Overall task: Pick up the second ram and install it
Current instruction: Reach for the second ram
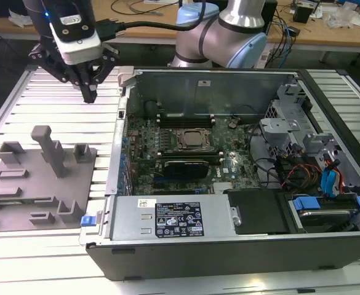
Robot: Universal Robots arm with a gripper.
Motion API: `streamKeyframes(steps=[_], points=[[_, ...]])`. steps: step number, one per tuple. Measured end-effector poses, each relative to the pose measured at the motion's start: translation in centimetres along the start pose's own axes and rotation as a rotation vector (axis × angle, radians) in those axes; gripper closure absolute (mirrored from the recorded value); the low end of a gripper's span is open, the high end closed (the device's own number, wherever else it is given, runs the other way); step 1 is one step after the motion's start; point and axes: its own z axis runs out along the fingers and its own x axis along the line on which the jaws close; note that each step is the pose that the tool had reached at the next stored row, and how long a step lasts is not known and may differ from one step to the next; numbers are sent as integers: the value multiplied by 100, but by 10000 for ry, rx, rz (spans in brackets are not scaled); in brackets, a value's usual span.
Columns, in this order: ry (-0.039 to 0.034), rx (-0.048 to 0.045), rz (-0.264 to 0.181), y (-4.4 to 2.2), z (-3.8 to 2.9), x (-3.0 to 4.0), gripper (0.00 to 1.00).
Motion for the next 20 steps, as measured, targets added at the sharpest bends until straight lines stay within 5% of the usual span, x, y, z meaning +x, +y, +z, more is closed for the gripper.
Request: streamKeyframes(steps=[6, 20], points=[[0, 1, 0, -15, 1, 201, 89], [0, 1, -1, -38, 4, 491, 89]])
